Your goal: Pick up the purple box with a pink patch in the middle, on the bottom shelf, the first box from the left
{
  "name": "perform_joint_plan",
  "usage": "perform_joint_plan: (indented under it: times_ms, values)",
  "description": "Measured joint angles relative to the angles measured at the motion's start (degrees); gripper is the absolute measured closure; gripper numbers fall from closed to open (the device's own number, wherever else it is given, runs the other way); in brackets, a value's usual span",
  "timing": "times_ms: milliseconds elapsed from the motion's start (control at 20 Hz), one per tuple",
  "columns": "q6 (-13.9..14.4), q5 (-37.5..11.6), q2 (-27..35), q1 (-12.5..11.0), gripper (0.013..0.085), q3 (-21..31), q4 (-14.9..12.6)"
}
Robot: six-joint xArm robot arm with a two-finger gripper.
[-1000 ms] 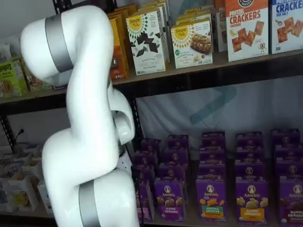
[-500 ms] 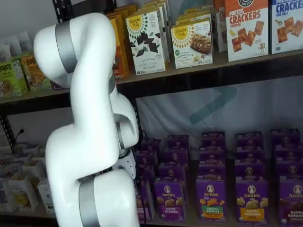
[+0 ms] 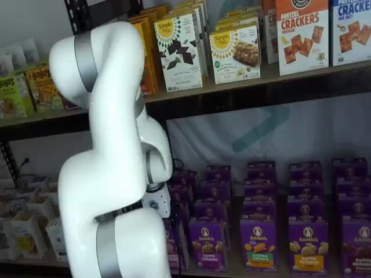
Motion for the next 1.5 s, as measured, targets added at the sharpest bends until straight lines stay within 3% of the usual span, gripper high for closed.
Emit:
perform_joint_plan:
  times_ms: [300, 500, 750, 950, 1100, 1250, 1500]
  values:
    - [3.3, 1.0, 3.7, -0.8, 0.013, -3.8, -4.2]
    - [2.5, 2.2, 5.7, -0.2, 0.013, -6.2, -2.7]
    - [3.7, 1.9, 8.3, 0.3, 0.013, -8.8, -3.4]
    - [8.2, 3.0, 10.8, -0.2, 0.013, -11.7, -8.5]
    - [10.0, 3.6, 12.4, -0.7, 0.013, -13.7, -10.9]
    - [9.9, 4.0, 13.9, -1.1, 0.013, -15.5, -11.2]
    - [6.2, 3.9, 15.8, -1.6, 0.013, -18.0, -7.9]
